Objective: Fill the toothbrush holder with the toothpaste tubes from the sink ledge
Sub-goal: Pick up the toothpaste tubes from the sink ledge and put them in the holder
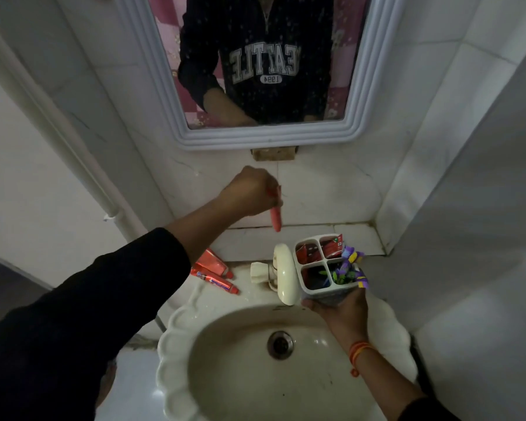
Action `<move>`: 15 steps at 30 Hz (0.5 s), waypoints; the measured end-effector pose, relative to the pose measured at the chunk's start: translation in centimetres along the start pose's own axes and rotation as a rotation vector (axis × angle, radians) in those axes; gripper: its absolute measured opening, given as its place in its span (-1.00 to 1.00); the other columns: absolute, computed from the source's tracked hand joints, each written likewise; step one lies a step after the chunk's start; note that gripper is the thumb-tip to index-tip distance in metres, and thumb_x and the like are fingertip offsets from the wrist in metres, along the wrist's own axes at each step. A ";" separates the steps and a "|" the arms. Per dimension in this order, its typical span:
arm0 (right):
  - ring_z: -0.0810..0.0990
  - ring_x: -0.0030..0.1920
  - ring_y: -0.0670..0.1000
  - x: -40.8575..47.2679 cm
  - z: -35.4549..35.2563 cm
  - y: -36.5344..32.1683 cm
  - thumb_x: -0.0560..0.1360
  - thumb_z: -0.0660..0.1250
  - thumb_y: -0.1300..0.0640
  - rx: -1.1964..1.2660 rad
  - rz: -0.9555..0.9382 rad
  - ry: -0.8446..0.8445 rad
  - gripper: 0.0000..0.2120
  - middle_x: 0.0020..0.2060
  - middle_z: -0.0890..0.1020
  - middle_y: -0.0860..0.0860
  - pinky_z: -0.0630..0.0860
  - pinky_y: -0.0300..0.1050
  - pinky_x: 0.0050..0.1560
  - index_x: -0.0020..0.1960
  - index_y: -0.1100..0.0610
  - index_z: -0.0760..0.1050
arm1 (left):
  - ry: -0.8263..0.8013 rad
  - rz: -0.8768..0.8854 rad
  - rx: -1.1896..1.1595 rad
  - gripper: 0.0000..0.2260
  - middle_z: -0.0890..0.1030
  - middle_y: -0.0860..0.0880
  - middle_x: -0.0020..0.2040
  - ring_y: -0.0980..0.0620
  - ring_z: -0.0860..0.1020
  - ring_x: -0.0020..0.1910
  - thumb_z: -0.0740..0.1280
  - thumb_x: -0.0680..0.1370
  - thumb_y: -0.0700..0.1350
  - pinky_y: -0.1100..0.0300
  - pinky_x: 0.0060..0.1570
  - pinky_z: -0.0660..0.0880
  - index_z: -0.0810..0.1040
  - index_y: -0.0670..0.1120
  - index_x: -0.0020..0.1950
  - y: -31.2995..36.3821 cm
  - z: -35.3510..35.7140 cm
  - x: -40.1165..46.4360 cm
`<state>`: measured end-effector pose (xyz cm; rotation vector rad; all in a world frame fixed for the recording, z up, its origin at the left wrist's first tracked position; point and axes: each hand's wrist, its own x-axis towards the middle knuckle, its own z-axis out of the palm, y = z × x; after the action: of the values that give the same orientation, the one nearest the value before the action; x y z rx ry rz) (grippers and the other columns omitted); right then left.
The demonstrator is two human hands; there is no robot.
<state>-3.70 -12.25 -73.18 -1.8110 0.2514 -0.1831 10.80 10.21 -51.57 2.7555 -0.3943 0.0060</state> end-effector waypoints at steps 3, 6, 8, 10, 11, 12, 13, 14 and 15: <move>0.63 0.25 -0.14 0.1 -0.1 -0.1 -0.04 0.81 0.02 0.016 0.006 -0.011 0.18 0.27 0.65 -0.04 0.55 -0.41 0.16 0.48 0.08 0.37 | 0.094 0.118 -0.058 -0.79 0.75 -0.01 -0.04 0.09 0.68 -0.11 0.49 0.49 -0.02 0.13 -0.02 0.65 0.75 -0.10 0.05 3.9 -1.9 -0.4; 0.58 0.25 -0.31 0.2 -0.2 -0.4 -0.04 0.81 0.08 0.038 0.006 -0.028 0.18 0.28 0.64 -0.06 0.53 -0.47 0.16 0.49 0.07 0.36 | 0.036 0.140 -0.003 -0.75 0.74 -0.02 -0.05 0.10 0.66 -0.16 0.49 0.49 -0.02 0.27 -0.15 0.58 0.74 -0.13 0.08 6.6 -1.8 -0.7; 0.57 0.23 -0.36 0.2 -0.2 -0.5 -0.03 0.81 0.13 0.058 0.002 -0.041 0.18 0.28 0.63 -0.09 0.52 -0.47 0.17 0.50 0.07 0.35 | -0.041 0.142 0.039 -0.76 0.75 -0.04 -0.05 0.07 0.68 -0.15 0.48 0.49 -0.04 0.21 -0.10 0.62 0.74 -0.14 0.08 7.5 -0.7 -0.9; 0.56 0.22 -0.40 0.2 -0.3 -0.4 -0.02 0.81 0.14 0.071 0.002 -0.048 0.18 0.28 0.62 -0.14 0.52 -0.46 0.18 0.50 0.05 0.34 | -0.132 0.112 0.050 -0.75 0.75 -0.06 0.00 0.04 0.70 -0.09 0.47 0.49 -0.08 0.13 0.03 0.66 0.73 -0.15 0.12 7.7 0.8 -1.3; 0.55 0.21 -0.42 0.2 -0.3 -0.4 -0.01 0.81 0.13 0.075 0.003 -0.052 0.18 0.28 0.61 -0.17 0.51 -0.47 0.17 0.50 0.03 0.33 | -0.178 0.097 0.053 -0.76 0.76 -0.07 0.01 0.03 0.71 -0.08 0.45 0.50 -0.10 0.11 0.06 0.65 0.73 -0.16 0.13 7.6 1.5 -1.4; 0.54 0.21 -0.44 0.2 -0.3 -0.3 -0.01 0.81 0.13 0.077 0.002 -0.053 0.18 0.27 0.60 -0.20 0.51 -0.49 0.16 0.51 0.02 0.32 | -0.219 0.087 0.056 -0.76 0.76 -0.07 0.01 0.02 0.71 -0.07 0.44 0.51 -0.10 0.11 0.08 0.65 0.73 -0.16 0.12 7.6 2.2 -1.6; 0.54 0.20 -0.45 0.2 -0.3 -0.3 0.00 0.81 0.14 0.083 0.006 -0.051 0.18 0.27 0.59 -0.22 0.50 -0.51 0.15 0.51 0.02 0.31 | -0.252 0.083 0.063 -0.77 0.76 -0.07 0.00 0.01 0.71 -0.07 0.43 0.52 -0.08 0.11 0.09 0.64 0.73 -0.16 0.11 7.5 2.9 -1.7; 0.53 0.18 -0.47 0.2 -0.3 -0.2 0.00 0.80 0.15 0.087 0.013 -0.048 0.18 0.26 0.58 -0.22 0.50 -0.52 0.14 0.51 0.02 0.31 | -0.273 0.075 0.069 -0.77 0.76 -0.06 -0.01 0.01 0.71 -0.06 0.44 0.52 -0.06 0.11 0.09 0.63 0.74 -0.15 0.10 7.4 3.5 -1.7; 0.52 0.17 -0.47 0.2 -0.2 -0.1 0.00 0.80 0.16 0.087 0.020 -0.047 0.18 0.26 0.58 -0.21 0.49 -0.53 0.13 0.52 0.03 0.30 | -0.291 0.054 0.057 -0.76 0.76 -0.05 0.00 0.02 0.70 -0.05 0.46 0.51 -0.04 0.13 0.08 0.63 0.74 -0.14 0.10 7.1 4.1 -1.8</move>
<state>-3.55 -12.50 -73.01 -1.7239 0.2252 -0.1349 6.93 2.86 -53.05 2.8061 -0.5522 -0.3784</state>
